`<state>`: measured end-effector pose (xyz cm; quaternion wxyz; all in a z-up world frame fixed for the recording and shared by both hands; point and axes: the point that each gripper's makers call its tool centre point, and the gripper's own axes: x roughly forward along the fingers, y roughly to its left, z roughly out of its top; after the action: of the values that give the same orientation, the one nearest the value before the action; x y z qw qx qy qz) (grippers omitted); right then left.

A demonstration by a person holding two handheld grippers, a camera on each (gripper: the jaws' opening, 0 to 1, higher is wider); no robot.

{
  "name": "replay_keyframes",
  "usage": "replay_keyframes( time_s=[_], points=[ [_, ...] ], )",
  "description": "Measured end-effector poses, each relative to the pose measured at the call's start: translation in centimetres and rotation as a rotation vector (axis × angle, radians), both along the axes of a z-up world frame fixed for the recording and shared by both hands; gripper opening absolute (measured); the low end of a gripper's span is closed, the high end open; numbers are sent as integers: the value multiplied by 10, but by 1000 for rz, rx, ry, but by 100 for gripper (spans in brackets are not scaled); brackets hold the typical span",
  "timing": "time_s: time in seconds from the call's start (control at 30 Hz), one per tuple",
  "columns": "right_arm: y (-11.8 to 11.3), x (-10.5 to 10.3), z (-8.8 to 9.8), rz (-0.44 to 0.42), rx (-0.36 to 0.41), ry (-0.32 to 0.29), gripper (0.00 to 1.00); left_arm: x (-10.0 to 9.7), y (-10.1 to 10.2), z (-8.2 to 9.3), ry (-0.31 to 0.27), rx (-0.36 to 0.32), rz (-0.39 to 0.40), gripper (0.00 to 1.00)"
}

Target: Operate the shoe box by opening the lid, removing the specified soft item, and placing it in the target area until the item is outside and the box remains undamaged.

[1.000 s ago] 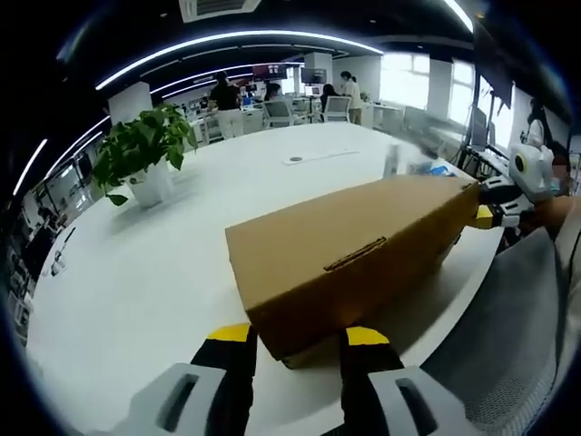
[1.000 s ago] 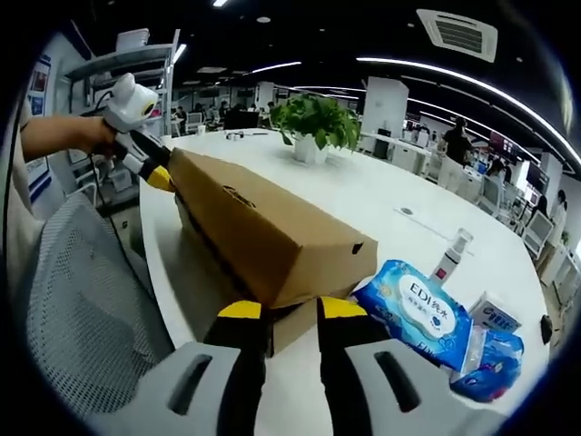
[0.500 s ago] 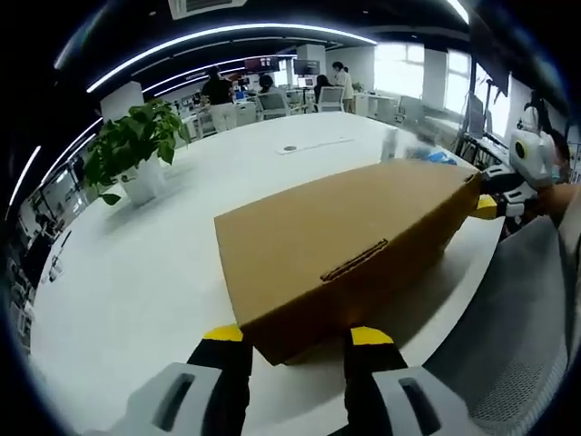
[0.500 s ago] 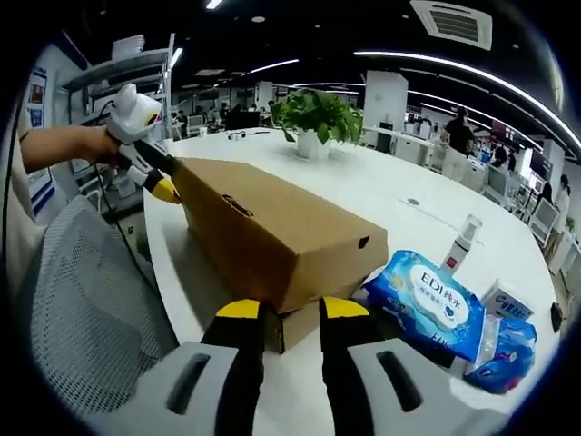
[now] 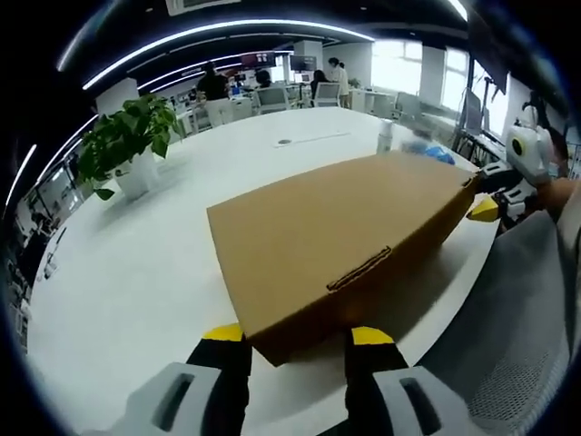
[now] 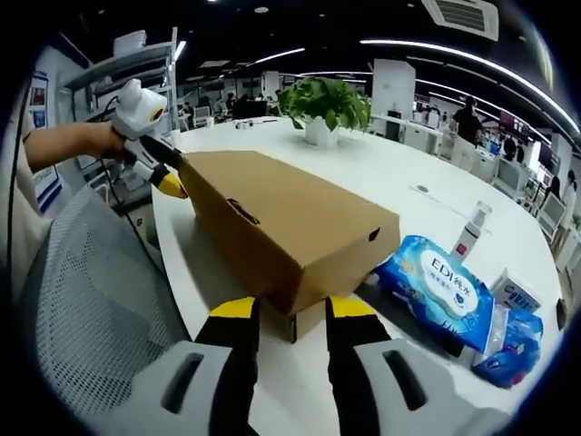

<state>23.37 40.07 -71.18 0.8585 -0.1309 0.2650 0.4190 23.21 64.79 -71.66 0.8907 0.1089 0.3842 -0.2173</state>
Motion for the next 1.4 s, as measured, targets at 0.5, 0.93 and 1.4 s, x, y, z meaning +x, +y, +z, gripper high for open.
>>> replay_keyframes(
  time_s=[0.5,0.93,1.4],
  points=[
    [-3,-5,-16,8,-49,45,27,-2,3,-10,25,23,-10,40],
    [-2,-1,9,-1,-11,27,26,-3,2,2,11,42,-33,40],
    [1,3,-5,-15,-37,39,23,0,2,-9,29,26,-13,41]
  ],
)
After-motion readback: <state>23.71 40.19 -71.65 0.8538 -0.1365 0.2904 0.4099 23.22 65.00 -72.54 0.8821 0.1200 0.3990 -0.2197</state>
